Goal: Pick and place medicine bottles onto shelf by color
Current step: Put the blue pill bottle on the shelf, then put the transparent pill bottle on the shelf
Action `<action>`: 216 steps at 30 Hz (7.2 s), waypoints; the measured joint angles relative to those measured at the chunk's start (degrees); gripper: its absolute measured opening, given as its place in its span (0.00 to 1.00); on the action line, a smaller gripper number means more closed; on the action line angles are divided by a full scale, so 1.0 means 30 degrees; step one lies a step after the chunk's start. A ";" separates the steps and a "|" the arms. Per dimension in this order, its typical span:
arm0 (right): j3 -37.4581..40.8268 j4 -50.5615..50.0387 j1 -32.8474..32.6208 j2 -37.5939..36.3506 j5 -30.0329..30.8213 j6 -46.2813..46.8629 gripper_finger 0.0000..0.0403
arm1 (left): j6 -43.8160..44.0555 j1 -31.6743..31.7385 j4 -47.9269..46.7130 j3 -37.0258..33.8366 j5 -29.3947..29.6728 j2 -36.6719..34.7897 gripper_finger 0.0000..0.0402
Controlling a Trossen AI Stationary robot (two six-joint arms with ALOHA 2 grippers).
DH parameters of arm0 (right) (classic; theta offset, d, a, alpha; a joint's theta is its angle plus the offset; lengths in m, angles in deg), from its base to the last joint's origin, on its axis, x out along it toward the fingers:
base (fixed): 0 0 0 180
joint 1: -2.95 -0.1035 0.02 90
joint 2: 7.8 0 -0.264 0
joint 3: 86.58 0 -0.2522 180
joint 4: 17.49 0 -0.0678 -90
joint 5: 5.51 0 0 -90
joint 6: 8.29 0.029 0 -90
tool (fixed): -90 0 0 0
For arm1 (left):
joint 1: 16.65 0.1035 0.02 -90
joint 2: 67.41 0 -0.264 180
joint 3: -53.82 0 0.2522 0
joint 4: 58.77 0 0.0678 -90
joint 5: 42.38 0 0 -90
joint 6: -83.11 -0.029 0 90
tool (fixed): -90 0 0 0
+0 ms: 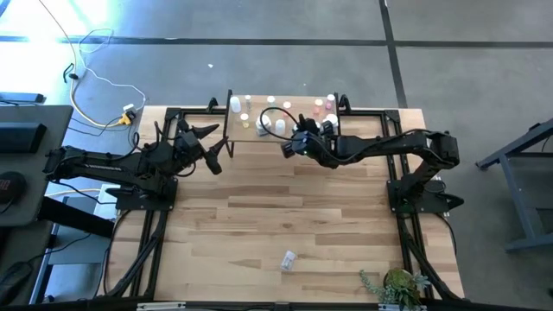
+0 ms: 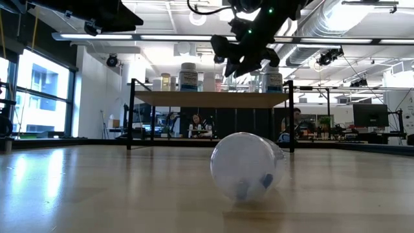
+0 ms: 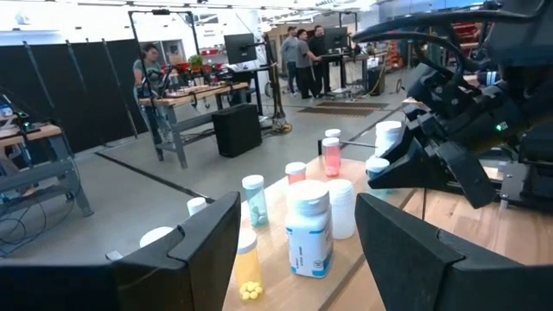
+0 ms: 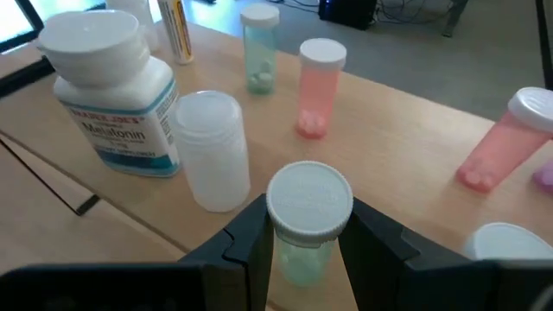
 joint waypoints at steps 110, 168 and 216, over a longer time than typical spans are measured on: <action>-0.6244 -0.5759 -0.9482 0.4736 -1.4190 2.5215 0.46 | 0.5524 -0.0022 -1.3872 -0.0007 -0.8488 -0.0015 0.55; -0.4022 -0.2844 -1.1115 0.7963 -1.5943 3.2453 0.46 | 0.6020 -0.0021 -1.3704 -0.0007 -0.8459 -0.0015 0.55; -0.4029 1.6478 -0.7820 0.8451 -0.7912 1.2710 0.32 | 0.9367 -0.0022 -0.9841 -0.0007 -2.1153 -0.0021 0.55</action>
